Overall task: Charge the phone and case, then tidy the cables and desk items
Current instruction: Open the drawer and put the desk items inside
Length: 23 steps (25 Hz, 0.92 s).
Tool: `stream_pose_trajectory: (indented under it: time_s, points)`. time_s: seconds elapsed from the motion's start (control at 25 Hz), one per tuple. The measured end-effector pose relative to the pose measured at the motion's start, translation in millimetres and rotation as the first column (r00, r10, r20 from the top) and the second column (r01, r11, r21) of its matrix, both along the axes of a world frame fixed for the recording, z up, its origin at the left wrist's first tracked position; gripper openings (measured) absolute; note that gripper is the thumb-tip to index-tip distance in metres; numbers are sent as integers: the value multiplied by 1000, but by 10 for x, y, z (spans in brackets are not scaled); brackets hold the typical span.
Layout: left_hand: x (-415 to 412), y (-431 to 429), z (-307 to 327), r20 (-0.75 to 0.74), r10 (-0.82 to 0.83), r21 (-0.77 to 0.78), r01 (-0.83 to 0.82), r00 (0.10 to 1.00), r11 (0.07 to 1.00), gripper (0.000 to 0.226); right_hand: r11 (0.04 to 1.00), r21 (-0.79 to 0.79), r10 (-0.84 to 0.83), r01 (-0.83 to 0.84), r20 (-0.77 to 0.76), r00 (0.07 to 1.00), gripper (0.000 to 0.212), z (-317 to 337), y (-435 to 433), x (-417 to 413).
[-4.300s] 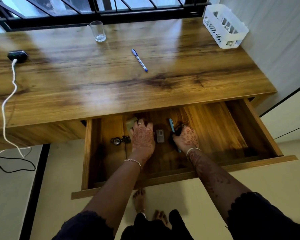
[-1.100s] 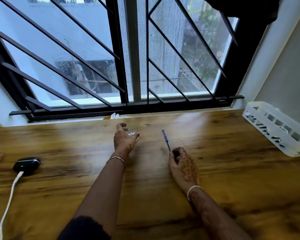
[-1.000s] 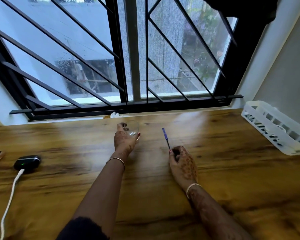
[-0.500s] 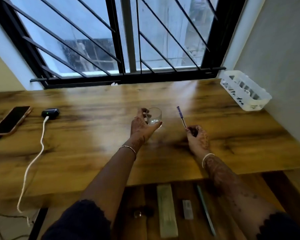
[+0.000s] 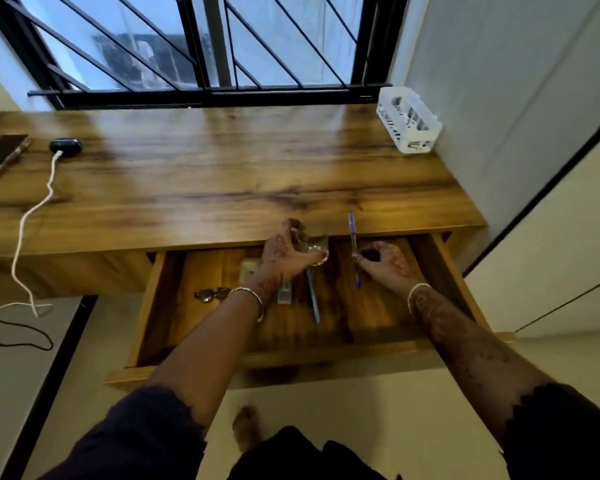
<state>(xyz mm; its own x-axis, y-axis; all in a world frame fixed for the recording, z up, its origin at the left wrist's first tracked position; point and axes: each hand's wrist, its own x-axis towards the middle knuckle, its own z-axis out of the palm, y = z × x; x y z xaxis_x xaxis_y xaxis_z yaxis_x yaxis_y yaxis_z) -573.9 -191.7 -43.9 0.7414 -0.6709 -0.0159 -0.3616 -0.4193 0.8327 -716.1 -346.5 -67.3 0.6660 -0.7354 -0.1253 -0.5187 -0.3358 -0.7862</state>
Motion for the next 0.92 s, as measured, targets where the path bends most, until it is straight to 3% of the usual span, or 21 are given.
stream_pose_trajectory:
  time_s: [0.16,0.24,0.44,0.56,0.92]
  points:
    - [-370,-54,-261,-33,-44,72,46,998,996,68,977,212,39,-9,-138,990,13,-189,-32,-375]
    - [-453,-107,-372,-79,-62,94,69,995,993,71,971,241,27,14,-166,986,15,-279,-52,-413]
    - [-515,-326,-709,-197,-57,189,95,979,977,70,990,126,-19,63,-327,945,26,-525,-170,-307]
    - [-503,-409,-804,-176,-32,217,71,984,974,74,993,94,-28,70,-389,921,38,-643,-218,-237]
    - [-529,-445,-782,-183,-55,200,92,981,975,76,997,19,-56,70,-419,906,30,-685,-208,-199]
